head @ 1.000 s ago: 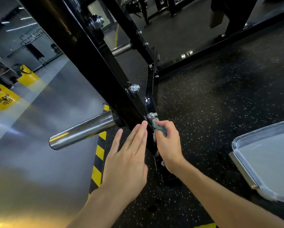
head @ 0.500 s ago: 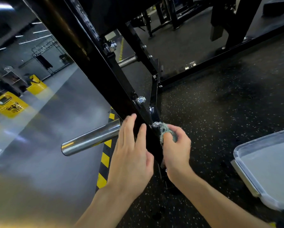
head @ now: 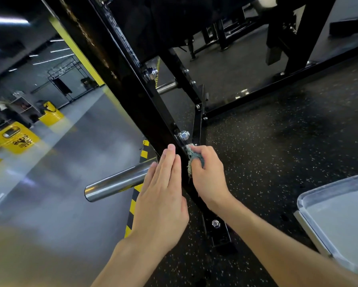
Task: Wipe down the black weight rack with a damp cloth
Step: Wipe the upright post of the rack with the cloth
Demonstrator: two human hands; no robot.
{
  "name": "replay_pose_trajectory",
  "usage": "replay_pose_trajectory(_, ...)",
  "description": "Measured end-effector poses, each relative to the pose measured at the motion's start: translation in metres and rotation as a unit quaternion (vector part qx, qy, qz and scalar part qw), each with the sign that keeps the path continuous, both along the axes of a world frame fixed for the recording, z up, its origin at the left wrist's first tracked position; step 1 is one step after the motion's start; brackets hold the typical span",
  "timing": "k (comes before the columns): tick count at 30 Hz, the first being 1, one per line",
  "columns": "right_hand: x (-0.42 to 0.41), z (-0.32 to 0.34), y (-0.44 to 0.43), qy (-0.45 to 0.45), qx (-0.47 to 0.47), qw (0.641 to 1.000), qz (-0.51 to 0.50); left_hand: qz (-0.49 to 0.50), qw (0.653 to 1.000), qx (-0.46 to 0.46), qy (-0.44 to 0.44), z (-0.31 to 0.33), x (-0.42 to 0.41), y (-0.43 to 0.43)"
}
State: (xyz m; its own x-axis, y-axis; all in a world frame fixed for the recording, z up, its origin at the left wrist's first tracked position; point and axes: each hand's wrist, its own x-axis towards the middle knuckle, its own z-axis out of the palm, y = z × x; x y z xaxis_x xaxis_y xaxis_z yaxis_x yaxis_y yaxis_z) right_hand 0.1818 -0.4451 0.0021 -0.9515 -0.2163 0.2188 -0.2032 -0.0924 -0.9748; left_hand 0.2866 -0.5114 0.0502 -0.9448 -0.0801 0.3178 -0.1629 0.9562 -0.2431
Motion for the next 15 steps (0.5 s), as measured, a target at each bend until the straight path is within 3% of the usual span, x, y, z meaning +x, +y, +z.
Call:
replay_pose_trajectory(4, -0.029, 0.02, -0.006, 0.004, 0.032, 0.998, 0.06, 0.008, 1.0, -0.005, 0.012, 0.004, -0.001, 0.007)
replay_pose_trajectory(8, -0.002, 0.023, 0.008, -0.025, 0.001, 0.998, 0.053, 0.006, 1.0, -0.008, 0.024, 0.013, -0.001, 0.011)
replay_pose_trajectory(11, 0.007, 0.032, 0.023, -0.025, -0.056, 0.998, 0.026, -0.023, 0.997, 0.042, 0.063, 0.024, -0.002, 0.013)
replay_pose_trajectory(15, 0.006, 0.068, 0.018, 0.053, -0.078, 0.995, 0.017, -0.014, 0.988, 0.108, 0.111, 0.045, -0.006, 0.016)
